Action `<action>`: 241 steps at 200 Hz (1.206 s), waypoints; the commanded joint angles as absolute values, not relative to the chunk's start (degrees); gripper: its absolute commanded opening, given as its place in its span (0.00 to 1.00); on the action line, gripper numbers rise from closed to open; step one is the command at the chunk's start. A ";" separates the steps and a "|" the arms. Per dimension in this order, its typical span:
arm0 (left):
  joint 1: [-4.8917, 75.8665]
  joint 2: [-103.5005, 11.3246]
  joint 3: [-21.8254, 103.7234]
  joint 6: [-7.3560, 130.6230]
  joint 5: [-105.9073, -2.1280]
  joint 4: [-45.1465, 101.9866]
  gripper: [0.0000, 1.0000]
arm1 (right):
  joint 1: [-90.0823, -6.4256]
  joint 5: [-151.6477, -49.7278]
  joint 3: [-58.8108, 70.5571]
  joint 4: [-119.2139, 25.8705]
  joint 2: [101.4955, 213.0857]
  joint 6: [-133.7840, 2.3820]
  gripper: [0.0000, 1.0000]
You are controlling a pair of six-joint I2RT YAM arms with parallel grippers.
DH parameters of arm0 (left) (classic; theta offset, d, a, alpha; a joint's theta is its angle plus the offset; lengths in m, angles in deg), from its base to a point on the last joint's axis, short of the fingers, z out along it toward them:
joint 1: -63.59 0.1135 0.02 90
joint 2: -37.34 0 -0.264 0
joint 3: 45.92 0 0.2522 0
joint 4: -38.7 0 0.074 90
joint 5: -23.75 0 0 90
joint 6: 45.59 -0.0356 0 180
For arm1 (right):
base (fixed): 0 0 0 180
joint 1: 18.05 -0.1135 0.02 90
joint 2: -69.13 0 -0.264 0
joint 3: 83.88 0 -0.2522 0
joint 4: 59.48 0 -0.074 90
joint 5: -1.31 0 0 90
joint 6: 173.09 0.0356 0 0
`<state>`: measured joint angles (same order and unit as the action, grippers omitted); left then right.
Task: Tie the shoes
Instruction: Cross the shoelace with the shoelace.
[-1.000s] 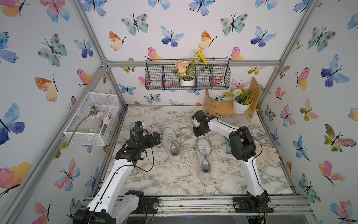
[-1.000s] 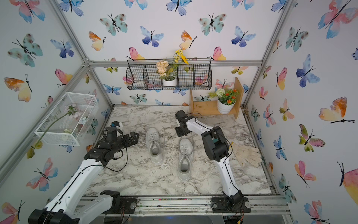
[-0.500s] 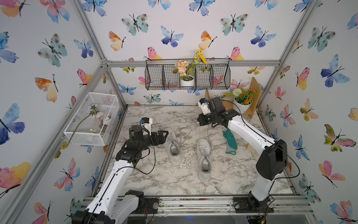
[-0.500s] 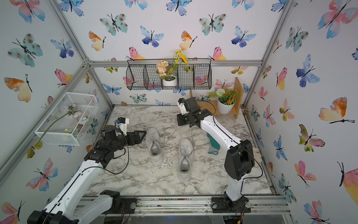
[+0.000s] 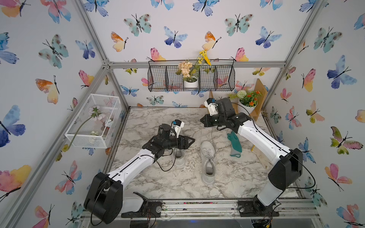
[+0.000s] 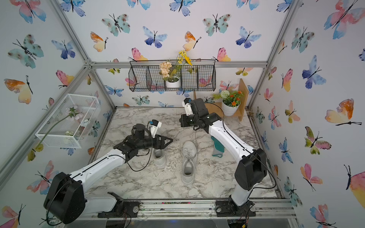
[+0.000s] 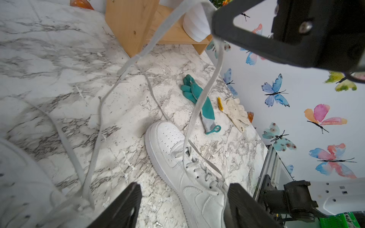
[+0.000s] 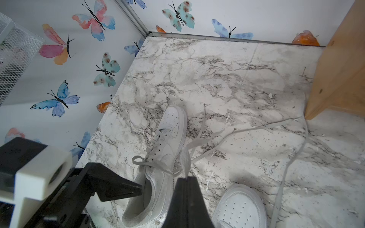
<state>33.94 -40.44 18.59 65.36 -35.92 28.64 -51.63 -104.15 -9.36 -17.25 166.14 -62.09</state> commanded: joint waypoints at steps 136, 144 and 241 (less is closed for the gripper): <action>29.23 -59.22 37.06 64.72 -32.23 36.58 0.55 | -51.80 -103.05 -5.33 -19.69 160.71 -59.58 0.02; 29.22 -59.33 37.19 64.88 -32.19 36.72 0.51 | -51.80 -103.29 -5.34 -19.73 160.80 -59.54 0.02; 30.32 -57.95 34.55 68.03 -28.78 35.93 0.00 | -51.05 -94.12 -6.40 -14.10 161.29 -66.15 0.39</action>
